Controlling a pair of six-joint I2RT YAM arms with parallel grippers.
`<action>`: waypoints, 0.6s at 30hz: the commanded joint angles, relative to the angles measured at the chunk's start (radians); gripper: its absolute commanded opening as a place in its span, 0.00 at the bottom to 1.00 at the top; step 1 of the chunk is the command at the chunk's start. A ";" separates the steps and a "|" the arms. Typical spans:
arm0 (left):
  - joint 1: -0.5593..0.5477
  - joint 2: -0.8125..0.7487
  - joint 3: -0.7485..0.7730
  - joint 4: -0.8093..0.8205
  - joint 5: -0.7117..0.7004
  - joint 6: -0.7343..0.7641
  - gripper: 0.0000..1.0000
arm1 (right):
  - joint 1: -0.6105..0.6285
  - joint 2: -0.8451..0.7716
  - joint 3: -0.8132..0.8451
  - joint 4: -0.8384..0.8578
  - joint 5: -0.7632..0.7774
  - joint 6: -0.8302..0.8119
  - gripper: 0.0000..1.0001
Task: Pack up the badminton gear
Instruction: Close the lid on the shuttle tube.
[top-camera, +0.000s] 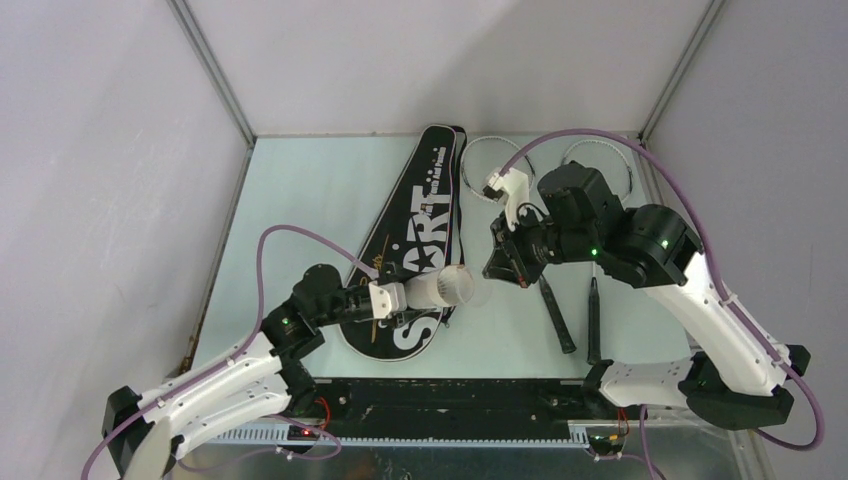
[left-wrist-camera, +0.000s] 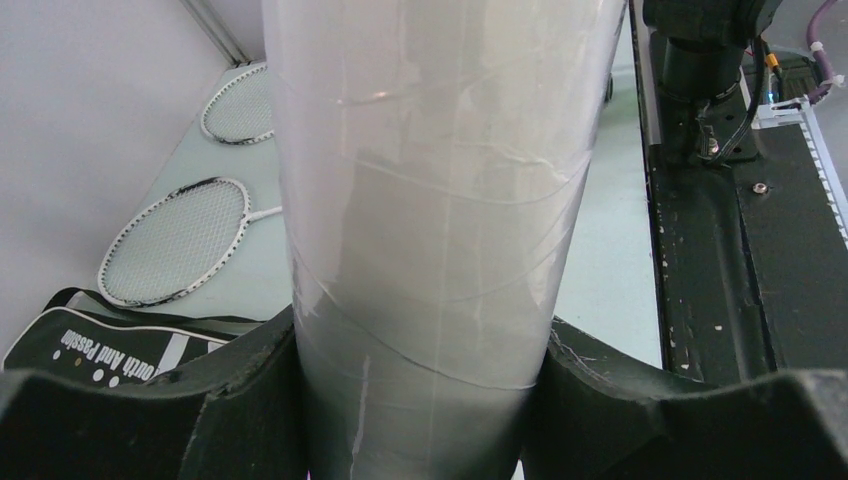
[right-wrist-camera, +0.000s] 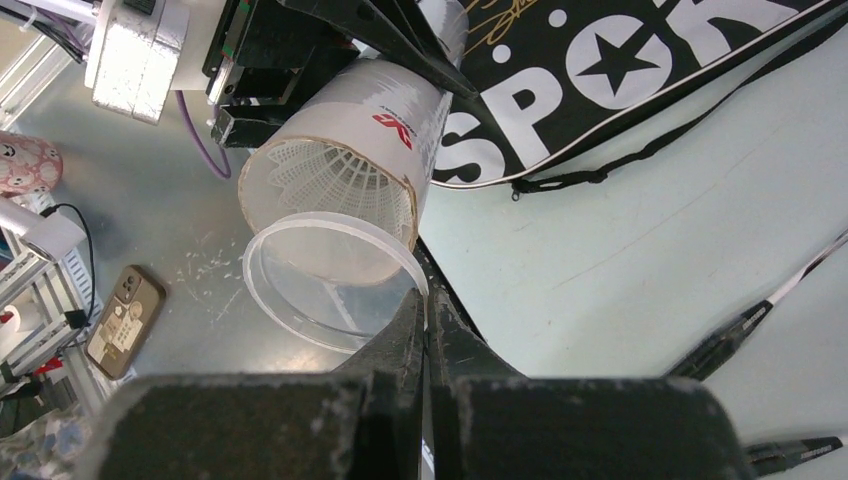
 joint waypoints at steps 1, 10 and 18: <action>0.005 0.007 0.025 -0.047 0.005 0.020 0.52 | 0.006 0.008 0.030 0.035 -0.025 -0.025 0.00; 0.005 0.026 0.038 -0.042 0.027 0.017 0.52 | 0.017 0.054 0.044 0.049 0.008 -0.044 0.00; 0.005 0.036 0.046 -0.042 0.037 0.021 0.52 | 0.026 0.078 0.051 0.049 0.037 -0.052 0.00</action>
